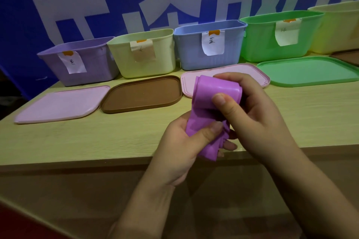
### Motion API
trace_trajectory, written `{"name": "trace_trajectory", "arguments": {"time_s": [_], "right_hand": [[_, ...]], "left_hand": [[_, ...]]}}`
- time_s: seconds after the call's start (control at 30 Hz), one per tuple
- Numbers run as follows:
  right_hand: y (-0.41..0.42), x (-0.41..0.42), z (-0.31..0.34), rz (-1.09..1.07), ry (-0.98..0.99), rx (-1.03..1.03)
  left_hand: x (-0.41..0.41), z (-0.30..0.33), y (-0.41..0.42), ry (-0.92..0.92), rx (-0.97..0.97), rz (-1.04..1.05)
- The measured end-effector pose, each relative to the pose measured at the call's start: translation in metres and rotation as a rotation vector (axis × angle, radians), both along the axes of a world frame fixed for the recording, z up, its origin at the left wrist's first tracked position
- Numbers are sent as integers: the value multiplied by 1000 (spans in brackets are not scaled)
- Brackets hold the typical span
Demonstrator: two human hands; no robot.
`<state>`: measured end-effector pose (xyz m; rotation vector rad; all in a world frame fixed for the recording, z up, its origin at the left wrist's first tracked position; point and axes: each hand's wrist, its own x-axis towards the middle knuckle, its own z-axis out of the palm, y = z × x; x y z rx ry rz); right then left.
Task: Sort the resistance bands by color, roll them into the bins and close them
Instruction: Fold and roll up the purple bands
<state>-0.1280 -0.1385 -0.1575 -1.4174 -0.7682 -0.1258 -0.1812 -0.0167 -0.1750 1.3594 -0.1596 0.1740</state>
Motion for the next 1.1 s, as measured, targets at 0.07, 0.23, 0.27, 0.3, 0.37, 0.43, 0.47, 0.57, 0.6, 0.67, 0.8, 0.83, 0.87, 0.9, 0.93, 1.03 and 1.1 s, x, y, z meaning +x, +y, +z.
{"name": "trace_trajectory", "arguments": {"time_s": [0.07, 0.23, 0.27, 0.3, 0.37, 0.43, 0.47, 0.57, 0.6, 0.67, 0.8, 0.83, 0.87, 0.9, 0.93, 1.03, 1.1], "right_hand": [[0, 1, -1, -3, -57, -36], [0, 5, -2, 27, 2, -2], [-1, 6, 0, 36, 29, 23], [-3, 6, 3, 41, 39, 34], [-4, 6, 11, 62, 41, 31], [-5, 6, 15, 86, 43, 9], [-4, 6, 16, 88, 41, -3], [-2, 6, 13, 86, 51, -8], [-1, 7, 12, 81, 50, -2], [0, 7, 11, 69, 22, -5], [0, 7, 9, 71, 9, -9], [0, 7, 8, 66, 2, -20], [0, 7, 6, 55, -13, -40], [0, 6, 3, 41, -30, -66], [0, 6, 0, 26, -44, -94], [1, 3, -6, -12, -91, -140], [1, 1, -7, -25, -120, -160]], "left_hand": [[0, -3, 2, -26, 57, 19], [-1, -4, 6, 38, 57, -33], [-1, -2, 6, 74, 30, -61], [0, -1, 8, 100, 5, -86], [3, 0, 12, 113, -30, -112], [4, 2, 15, 129, -58, -125], [6, 1, 16, 140, -62, -129], [7, -3, 14, 138, -77, -123], [6, -4, 14, 130, -79, -127], [4, -5, 13, 112, -75, -159], [-1, -5, 12, 45, -44, -173], [-2, -6, 11, 30, -39, -164], [-2, -8, 11, 20, -35, -154], [-2, -9, 10, 17, -31, -144], [-2, -9, 9, 22, -26, -137], [-3, -7, 9, 64, -67, -148], [-2, -6, 11, 83, -136, -155]]}}
